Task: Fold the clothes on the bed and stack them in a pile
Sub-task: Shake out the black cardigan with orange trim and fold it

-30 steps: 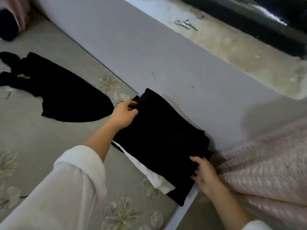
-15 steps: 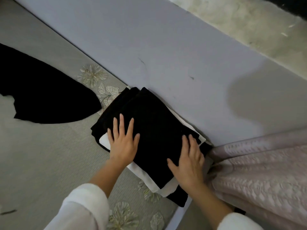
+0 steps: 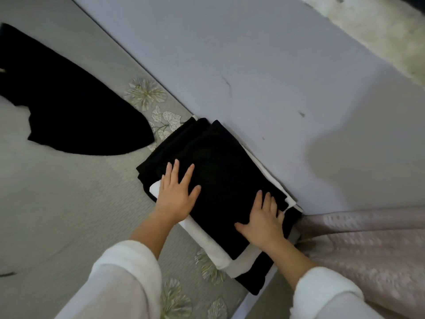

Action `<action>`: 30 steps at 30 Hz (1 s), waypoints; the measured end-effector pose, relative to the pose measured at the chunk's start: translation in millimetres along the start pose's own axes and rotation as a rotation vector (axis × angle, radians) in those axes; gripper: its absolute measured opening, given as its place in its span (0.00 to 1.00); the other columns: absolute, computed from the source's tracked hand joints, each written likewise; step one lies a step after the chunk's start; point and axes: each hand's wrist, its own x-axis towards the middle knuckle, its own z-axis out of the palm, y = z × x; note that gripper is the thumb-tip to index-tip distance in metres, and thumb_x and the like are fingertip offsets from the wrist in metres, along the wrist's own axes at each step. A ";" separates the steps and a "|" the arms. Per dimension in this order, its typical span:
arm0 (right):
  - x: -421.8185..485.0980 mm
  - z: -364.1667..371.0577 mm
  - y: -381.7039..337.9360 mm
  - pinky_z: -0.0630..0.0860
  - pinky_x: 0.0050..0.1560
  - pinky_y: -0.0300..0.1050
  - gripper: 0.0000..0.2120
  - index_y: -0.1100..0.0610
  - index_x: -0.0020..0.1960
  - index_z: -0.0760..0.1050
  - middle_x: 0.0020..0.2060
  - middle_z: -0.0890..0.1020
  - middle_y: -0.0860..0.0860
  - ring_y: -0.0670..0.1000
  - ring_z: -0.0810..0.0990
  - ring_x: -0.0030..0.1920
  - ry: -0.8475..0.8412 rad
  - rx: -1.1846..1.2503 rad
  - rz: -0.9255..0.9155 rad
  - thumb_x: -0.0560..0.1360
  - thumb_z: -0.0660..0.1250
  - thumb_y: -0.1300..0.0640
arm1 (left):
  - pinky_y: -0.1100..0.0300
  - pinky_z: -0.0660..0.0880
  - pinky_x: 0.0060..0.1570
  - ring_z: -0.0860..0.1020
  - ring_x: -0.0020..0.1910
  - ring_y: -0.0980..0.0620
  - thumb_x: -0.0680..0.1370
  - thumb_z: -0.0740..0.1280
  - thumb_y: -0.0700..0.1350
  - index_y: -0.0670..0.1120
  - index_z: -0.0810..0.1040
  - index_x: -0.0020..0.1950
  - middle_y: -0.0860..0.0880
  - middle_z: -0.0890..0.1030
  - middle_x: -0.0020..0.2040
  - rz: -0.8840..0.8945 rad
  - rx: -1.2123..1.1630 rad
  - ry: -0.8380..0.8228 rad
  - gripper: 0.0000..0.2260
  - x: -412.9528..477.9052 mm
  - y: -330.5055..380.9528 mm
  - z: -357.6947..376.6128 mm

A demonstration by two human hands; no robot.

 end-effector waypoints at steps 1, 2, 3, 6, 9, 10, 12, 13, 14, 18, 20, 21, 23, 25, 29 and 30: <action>-3.5 -2.6 -10.1 0.50 0.73 0.59 0.49 0.59 0.77 0.37 0.77 0.46 0.56 0.55 0.45 0.76 0.099 0.020 -0.064 0.73 0.64 0.39 | 0.52 0.41 0.73 0.40 0.77 0.47 0.82 0.53 0.56 0.53 0.49 0.79 0.45 0.45 0.79 0.014 -0.068 0.112 0.27 -10.0 -6.6 -1.7; -6.7 -4.7 -21.5 0.52 0.72 0.57 0.46 0.58 0.78 0.39 0.77 0.49 0.54 0.54 0.47 0.76 0.181 0.041 -0.141 0.74 0.64 0.42 | 0.53 0.43 0.73 0.42 0.77 0.48 0.82 0.53 0.54 0.52 0.51 0.78 0.46 0.47 0.79 -0.011 -0.137 0.203 0.25 -22.0 -16.1 -2.1; -8.8 -6.2 -34.7 0.53 0.72 0.56 0.43 0.57 0.78 0.42 0.76 0.51 0.53 0.53 0.49 0.75 0.232 0.060 -0.217 0.74 0.64 0.44 | 0.54 0.45 0.73 0.43 0.78 0.49 0.82 0.52 0.53 0.52 0.51 0.78 0.46 0.47 0.79 -0.073 -0.203 0.255 0.25 -34.2 -28.7 -1.0; -6.9 -8.9 -82.1 0.52 0.72 0.53 0.37 0.55 0.77 0.47 0.75 0.54 0.51 0.51 0.51 0.74 0.245 0.063 -0.416 0.76 0.62 0.48 | 0.51 0.45 0.74 0.43 0.77 0.46 0.83 0.52 0.51 0.49 0.49 0.79 0.43 0.45 0.79 -0.332 -0.299 0.248 0.25 -68.5 -81.1 8.7; 2.7 -5.9 -135.7 0.52 0.73 0.51 0.33 0.55 0.77 0.49 0.75 0.55 0.51 0.51 0.52 0.74 0.225 -0.035 -0.627 0.77 0.60 0.50 | 0.50 0.44 0.74 0.42 0.77 0.43 0.83 0.53 0.50 0.46 0.49 0.78 0.40 0.45 0.78 -0.527 -0.279 0.208 0.26 -93.7 -141.3 14.9; 6.3 -3.6 -152.8 0.52 0.73 0.50 0.33 0.55 0.77 0.50 0.75 0.55 0.51 0.51 0.52 0.74 0.217 -0.080 -0.695 0.77 0.59 0.50 | 0.50 0.44 0.74 0.42 0.77 0.43 0.82 0.53 0.51 0.45 0.49 0.78 0.40 0.45 0.78 -0.564 -0.267 0.205 0.27 -98.9 -159.6 15.0; 14.2 3.3 -184.5 0.51 0.73 0.49 0.31 0.56 0.77 0.51 0.75 0.55 0.51 0.50 0.53 0.74 0.196 -0.181 -0.823 0.78 0.59 0.52 | 0.49 0.44 0.74 0.41 0.77 0.43 0.82 0.53 0.52 0.45 0.48 0.79 0.40 0.44 0.79 -0.632 -0.248 0.209 0.27 -104.5 -192.1 13.2; 18.9 7.7 -198.6 0.51 0.73 0.49 0.31 0.56 0.77 0.52 0.75 0.56 0.52 0.51 0.54 0.74 0.187 -0.237 -0.885 0.77 0.59 0.54 | 0.49 0.44 0.74 0.41 0.77 0.44 0.82 0.52 0.53 0.46 0.48 0.79 0.41 0.44 0.79 -0.664 -0.237 0.213 0.27 -105.1 -206.1 11.6; 24.6 12.4 -211.7 0.52 0.73 0.49 0.30 0.57 0.76 0.53 0.75 0.57 0.53 0.52 0.55 0.74 0.178 -0.295 -0.944 0.77 0.59 0.56 | 0.49 0.43 0.74 0.40 0.77 0.45 0.82 0.52 0.54 0.46 0.47 0.79 0.41 0.43 0.79 -0.692 -0.224 0.215 0.28 -105.2 -218.5 10.4; 57.4 29.5 -260.0 0.49 0.73 0.49 0.30 0.60 0.76 0.53 0.75 0.57 0.55 0.54 0.54 0.75 0.191 -0.483 -1.069 0.76 0.57 0.57 | 0.51 0.36 0.74 0.34 0.76 0.48 0.81 0.48 0.58 0.50 0.38 0.78 0.44 0.35 0.77 -0.723 -0.205 0.223 0.30 -108.9 -249.3 16.6; 80.2 34.3 -286.7 0.50 0.73 0.48 0.30 0.61 0.75 0.54 0.74 0.59 0.56 0.55 0.55 0.74 0.234 -0.522 -1.038 0.76 0.58 0.56 | 0.52 0.34 0.73 0.33 0.76 0.49 0.79 0.46 0.60 0.51 0.37 0.77 0.45 0.34 0.77 -0.713 -0.185 0.255 0.31 -110.9 -251.6 23.1; 92.6 34.5 -300.6 0.51 0.72 0.48 0.31 0.61 0.75 0.54 0.74 0.59 0.57 0.55 0.55 0.74 0.247 -0.514 -0.997 0.75 0.59 0.56 | 0.53 0.34 0.73 0.33 0.76 0.50 0.78 0.45 0.61 0.51 0.37 0.77 0.45 0.34 0.77 -0.715 -0.175 0.272 0.32 -111.1 -251.7 25.5; 117.7 30.9 -326.8 0.53 0.72 0.50 0.32 0.62 0.75 0.53 0.75 0.57 0.57 0.56 0.54 0.75 0.256 -0.498 -0.899 0.75 0.61 0.55 | 0.54 0.32 0.72 0.31 0.75 0.51 0.77 0.44 0.62 0.52 0.37 0.77 0.47 0.33 0.77 -0.721 -0.171 0.281 0.32 -110.4 -254.5 27.8; 139.0 24.9 -347.4 0.55 0.72 0.53 0.36 0.61 0.77 0.48 0.76 0.53 0.57 0.57 0.52 0.76 0.255 -0.512 -0.810 0.76 0.63 0.55 | 0.54 0.31 0.71 0.29 0.73 0.53 0.77 0.43 0.62 0.54 0.34 0.76 0.48 0.30 0.76 -0.718 -0.174 0.261 0.31 -110.5 -259.9 29.3; 164.9 20.7 -372.2 0.65 0.67 0.57 0.44 0.57 0.78 0.39 0.75 0.56 0.59 0.61 0.61 0.71 0.128 -0.346 -0.699 0.75 0.66 0.59 | 0.59 0.22 0.64 0.22 0.69 0.56 0.77 0.41 0.65 0.59 0.26 0.70 0.54 0.23 0.70 -0.697 -0.197 0.250 0.30 -110.6 -270.2 36.5; 169.1 21.0 -377.0 0.66 0.66 0.56 0.42 0.58 0.78 0.40 0.72 0.61 0.61 0.62 0.64 0.69 0.133 -0.326 -0.688 0.75 0.65 0.60 | 0.62 0.20 0.62 0.21 0.68 0.57 0.76 0.41 0.66 0.60 0.25 0.69 0.55 0.22 0.69 -0.690 -0.204 0.254 0.30 -109.8 -272.2 38.2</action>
